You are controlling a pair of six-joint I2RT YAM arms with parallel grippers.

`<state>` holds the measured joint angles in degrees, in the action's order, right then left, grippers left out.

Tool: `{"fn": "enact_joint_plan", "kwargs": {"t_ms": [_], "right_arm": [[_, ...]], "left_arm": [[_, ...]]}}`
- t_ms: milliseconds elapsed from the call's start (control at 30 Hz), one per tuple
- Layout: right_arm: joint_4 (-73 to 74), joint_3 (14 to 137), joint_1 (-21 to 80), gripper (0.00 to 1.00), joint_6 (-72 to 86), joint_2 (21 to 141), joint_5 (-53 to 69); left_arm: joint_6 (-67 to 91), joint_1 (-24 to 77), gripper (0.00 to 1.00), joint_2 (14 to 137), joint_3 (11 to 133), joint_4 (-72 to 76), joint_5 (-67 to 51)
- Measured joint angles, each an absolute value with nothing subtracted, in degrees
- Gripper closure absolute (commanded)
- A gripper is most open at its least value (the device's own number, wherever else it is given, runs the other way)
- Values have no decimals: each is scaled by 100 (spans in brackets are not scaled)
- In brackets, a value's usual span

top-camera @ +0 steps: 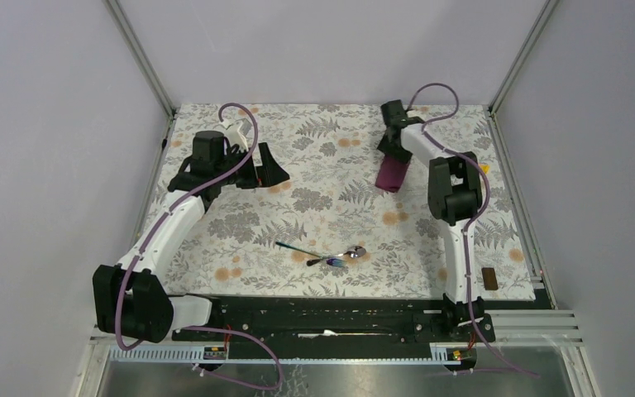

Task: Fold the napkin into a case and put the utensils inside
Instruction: Move the smaller rectangle-folded napkin to the corner of the board, then pick up the spoon from the center of the board.

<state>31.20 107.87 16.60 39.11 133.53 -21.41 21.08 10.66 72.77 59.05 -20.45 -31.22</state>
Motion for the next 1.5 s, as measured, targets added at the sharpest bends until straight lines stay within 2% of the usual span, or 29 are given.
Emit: {"fn": "enact_joint_plan", "kwargs": {"t_ms": [267, 500, 833, 1000, 1167, 1333, 1400, 1500], "right_arm": [[3142, 11913, 427, 34, 4071, 14033, -1920], [3140, 12505, -259, 34, 4106, 14398, -1844], [3166, 12914, -438, 25, 3957, 14599, -1516], [3347, 12497, -336, 20, 3673, 14125, -1227], [3286, 11024, 231, 16, 2858, 12280, -1356], [2735, 9144, 1944, 18, 1516, 9850, -956], [2567, 8584, 2812, 18, 1072, 9349, -447], [2528, 7920, 3699, 20, 624, 9253, 298]], "left_arm": [[2147, 1061, 1, 7284, 5854, -1962, -3297], [2237, 1044, 1, 7382, 5848, -1925, -3498], [2342, 943, 1, 7511, 5824, -1822, -3658], [2364, 919, 1, 7511, 5747, -1785, -3699], [2383, 825, 1, 7511, 5736, -1734, -3717], [2429, 744, 1, 7483, 5645, -1632, -3721], [2477, 738, 1, 7452, 5596, -1621, -3693], [2674, 740, 1, 7393, 5561, -1712, -3457]]}}
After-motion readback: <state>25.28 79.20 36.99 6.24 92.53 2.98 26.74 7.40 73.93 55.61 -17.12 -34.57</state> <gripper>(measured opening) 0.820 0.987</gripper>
